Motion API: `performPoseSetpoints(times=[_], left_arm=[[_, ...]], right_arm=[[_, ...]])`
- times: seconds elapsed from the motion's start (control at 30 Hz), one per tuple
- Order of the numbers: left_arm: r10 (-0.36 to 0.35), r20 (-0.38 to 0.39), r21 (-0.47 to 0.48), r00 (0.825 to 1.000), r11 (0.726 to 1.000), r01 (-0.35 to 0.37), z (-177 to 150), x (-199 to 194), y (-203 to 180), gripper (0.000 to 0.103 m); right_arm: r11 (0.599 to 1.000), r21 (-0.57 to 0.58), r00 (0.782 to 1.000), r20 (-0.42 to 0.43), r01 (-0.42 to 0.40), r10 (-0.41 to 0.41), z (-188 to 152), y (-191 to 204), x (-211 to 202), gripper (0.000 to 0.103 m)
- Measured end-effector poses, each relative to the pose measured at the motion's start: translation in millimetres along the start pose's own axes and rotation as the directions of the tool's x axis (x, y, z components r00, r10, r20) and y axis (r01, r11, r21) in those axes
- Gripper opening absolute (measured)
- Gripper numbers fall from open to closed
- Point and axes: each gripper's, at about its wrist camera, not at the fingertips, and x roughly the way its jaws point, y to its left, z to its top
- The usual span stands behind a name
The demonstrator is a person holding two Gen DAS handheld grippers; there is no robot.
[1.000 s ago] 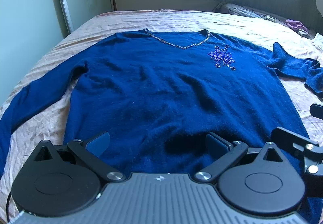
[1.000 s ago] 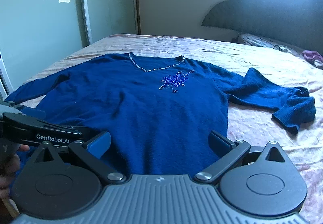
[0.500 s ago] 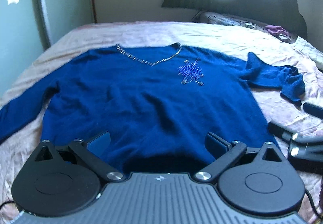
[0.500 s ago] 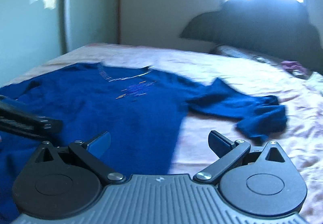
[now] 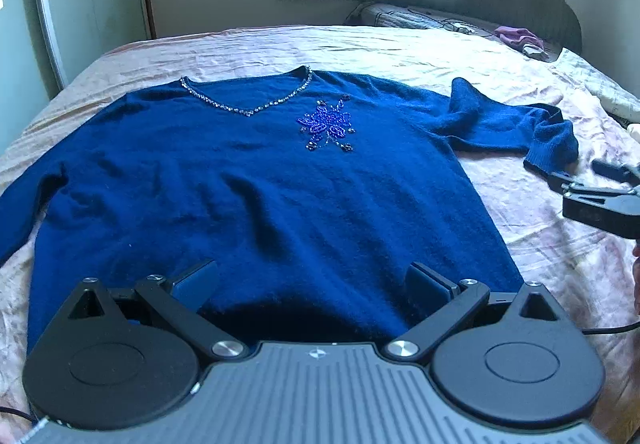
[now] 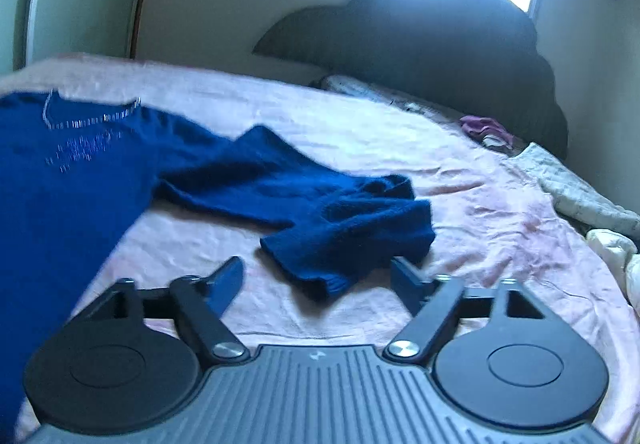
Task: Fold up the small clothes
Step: 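Reach the right tool to the blue sweater's sleeve cuff and grasp it, then carry the held sleeve with the right tool across the sweater body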
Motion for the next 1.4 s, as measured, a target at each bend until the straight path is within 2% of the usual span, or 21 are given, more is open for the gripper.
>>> performPoseSetpoints(times=[0.03, 0.13, 0.23, 0.3, 0.37, 0.4, 0.47, 0.6, 0.67, 0.77, 1.03, 1.23, 1.4], left_arm=[[0.007, 0.0, 0.009, 1.0, 1.0, -0.007, 1, 1, -1, 0.101], [0.018, -0.005, 0.032, 1.0, 0.999, -0.018, 4, 4, -4, 0.102], [0.016, -0.021, 0.046, 1.0, 0.999, -0.016, 6, 11, -9, 0.102], [0.012, -0.027, 0.055, 1.0, 0.998, -0.011, 6, 13, -12, 0.102], [0.01, -0.027, 0.071, 1.0, 0.997, -0.008, 5, 15, -15, 0.102], [0.014, -0.027, 0.081, 1.0, 0.997, -0.011, 5, 16, -16, 0.102], [0.022, -0.028, 0.095, 0.999, 0.995, -0.019, 5, 18, -18, 0.102], [0.031, -0.034, 0.097, 0.999, 0.995, -0.028, 7, 25, -15, 0.102], [0.035, -0.035, 0.093, 0.999, 0.995, -0.032, 9, 28, -13, 0.102], [0.054, -0.034, 0.083, 0.998, 0.995, -0.051, 13, 32, -8, 0.102], [0.121, -0.017, 0.075, 0.992, 0.99, -0.12, 22, 37, 3, 0.102], [0.14, -0.027, 0.08, 0.99, 0.987, -0.137, 21, 43, 7, 0.102], [0.17, -0.024, 0.103, 0.985, 0.981, -0.167, 20, 49, 9, 0.102]], right_arm=[[1.0, 0.0, 1.0, -0.019, -0.01, 0.01, -1, -2, 5, 0.067], [0.998, -0.011, 0.997, -0.056, -0.058, 0.057, -5, 0, 17, 0.067], [0.998, -0.018, 0.997, -0.047, -0.067, 0.066, -6, 3, 24, 0.067], [0.997, 0.023, 0.997, -0.045, -0.069, 0.07, -2, -3, 30, 0.067], [0.994, 0.066, 0.995, -0.047, -0.09, 0.093, 1, -10, 39, 0.047], [0.991, 0.085, 0.993, -0.045, -0.101, 0.105, 2, -13, 42, 0.042], [0.989, 0.108, 0.994, -0.033, -0.102, 0.106, 5, -17, 44, 0.012], [0.981, 0.165, 0.994, 0.006, -0.106, 0.107, 5, -23, 36, 0.009], [0.962, 0.226, 0.988, 0.03, -0.153, 0.15, 5, -30, 31, 0.009], [0.902, 0.334, 0.962, 0.073, -0.274, 0.265, 8, -38, 23, 0.009], [0.796, 0.42, 0.897, 0.132, -0.436, 0.422, 20, -24, 15, 0.009], [0.755, 0.424, 0.862, 0.157, -0.5, 0.482, 32, -6, 13, 0.009], [0.736, 0.41, 0.839, 0.175, -0.538, 0.516, 48, 9, 15, 0.009]])
